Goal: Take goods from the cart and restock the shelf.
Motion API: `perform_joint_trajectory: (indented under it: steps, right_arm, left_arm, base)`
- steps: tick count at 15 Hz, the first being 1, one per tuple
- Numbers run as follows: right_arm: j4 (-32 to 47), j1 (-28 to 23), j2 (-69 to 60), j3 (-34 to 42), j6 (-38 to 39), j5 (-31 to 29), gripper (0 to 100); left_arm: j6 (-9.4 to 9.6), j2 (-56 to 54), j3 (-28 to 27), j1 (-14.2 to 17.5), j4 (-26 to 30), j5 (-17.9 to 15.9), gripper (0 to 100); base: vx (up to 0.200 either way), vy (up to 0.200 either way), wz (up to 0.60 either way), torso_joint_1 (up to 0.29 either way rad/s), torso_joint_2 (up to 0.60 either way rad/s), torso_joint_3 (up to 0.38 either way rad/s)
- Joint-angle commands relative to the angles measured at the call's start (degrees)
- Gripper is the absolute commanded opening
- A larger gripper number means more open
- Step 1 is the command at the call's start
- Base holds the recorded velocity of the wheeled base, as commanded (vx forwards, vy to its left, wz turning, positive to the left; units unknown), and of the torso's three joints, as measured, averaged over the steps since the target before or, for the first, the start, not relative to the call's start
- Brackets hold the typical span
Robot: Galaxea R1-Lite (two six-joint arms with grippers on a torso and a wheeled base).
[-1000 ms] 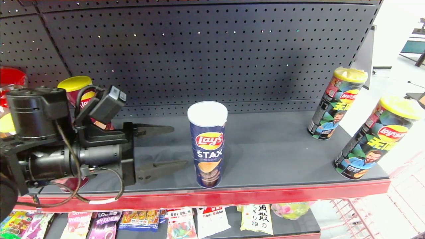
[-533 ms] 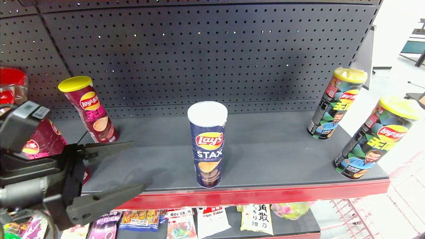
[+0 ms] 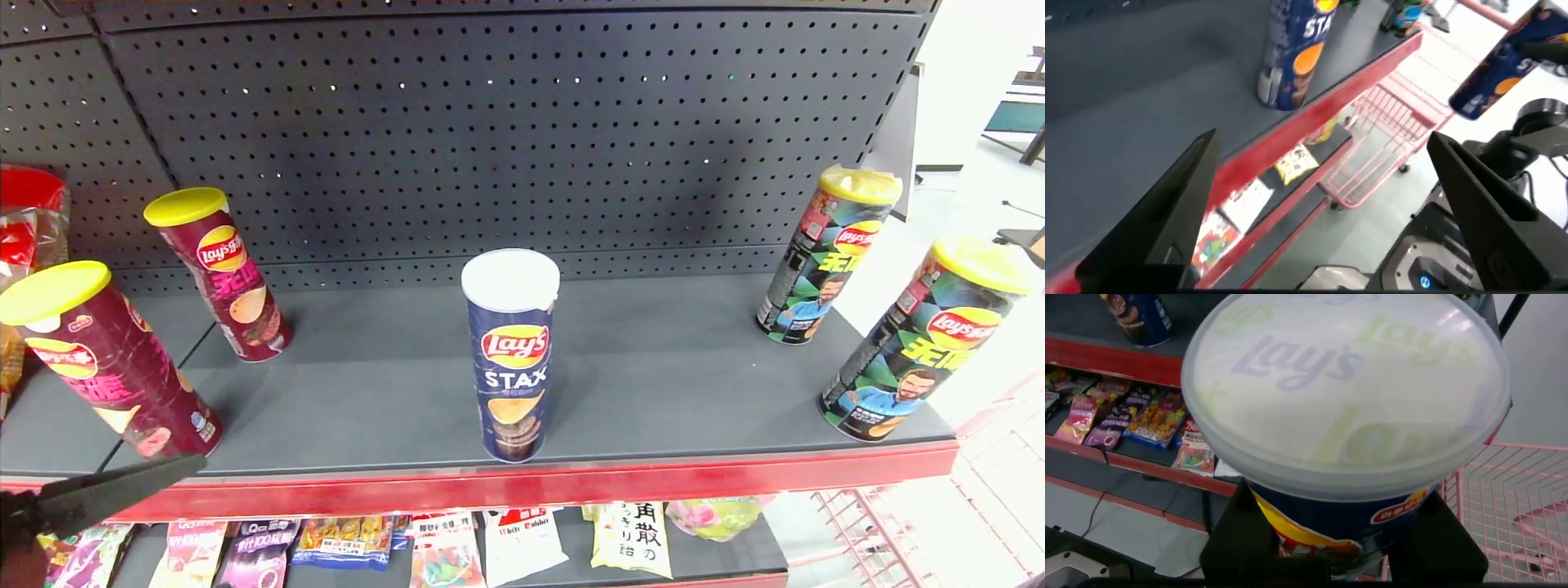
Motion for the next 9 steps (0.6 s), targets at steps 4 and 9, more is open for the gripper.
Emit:
perform_joint_trajectory:
  steps: [4,9]
  right_arm:
    - [0.05,0.02,0.15,0.42,-0.11,0.10,0]
    - [-0.56,0.11,7.62,-3.54,-0.46,4.84,0]
  left_arm:
    - [0.03,-12.85,0.74,-0.08,9.85,5.00,100]
    - [2.49,-15.40,1.00,-0.08,16.27,6.93,100]
  base:
    - [0.000,0.000,0.00,0.000,0.00,0.000]
    - [0.000,0.000,0.00,0.000,0.00,0.000]
